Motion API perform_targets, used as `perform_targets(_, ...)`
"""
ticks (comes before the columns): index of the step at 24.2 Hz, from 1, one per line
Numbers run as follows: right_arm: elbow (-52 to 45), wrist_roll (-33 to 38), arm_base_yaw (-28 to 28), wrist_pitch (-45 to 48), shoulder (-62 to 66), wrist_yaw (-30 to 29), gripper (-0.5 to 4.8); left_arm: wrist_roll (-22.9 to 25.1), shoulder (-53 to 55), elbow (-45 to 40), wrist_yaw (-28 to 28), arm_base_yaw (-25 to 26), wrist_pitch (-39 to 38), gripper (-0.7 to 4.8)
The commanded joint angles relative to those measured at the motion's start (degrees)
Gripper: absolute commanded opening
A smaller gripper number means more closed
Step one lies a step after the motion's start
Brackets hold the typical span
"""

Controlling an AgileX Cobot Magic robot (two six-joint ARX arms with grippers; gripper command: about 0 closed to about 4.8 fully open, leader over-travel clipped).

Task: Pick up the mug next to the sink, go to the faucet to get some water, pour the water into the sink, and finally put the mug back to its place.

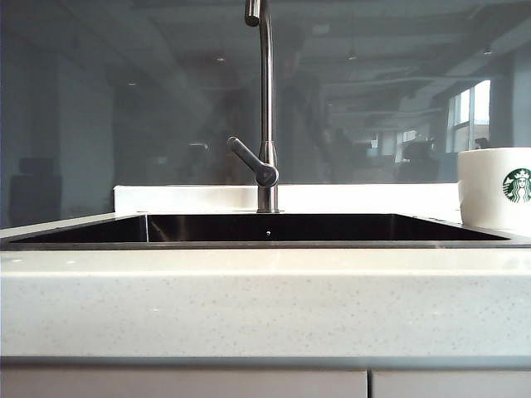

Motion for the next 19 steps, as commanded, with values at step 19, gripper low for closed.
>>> perform_targets(19, 10.0, 13.9, -0.2, 13.1, 15.3, 6.5, -0.01, -7.5, 3.8, 4.4, 0.9, 0.0, 13.1, -0.05)
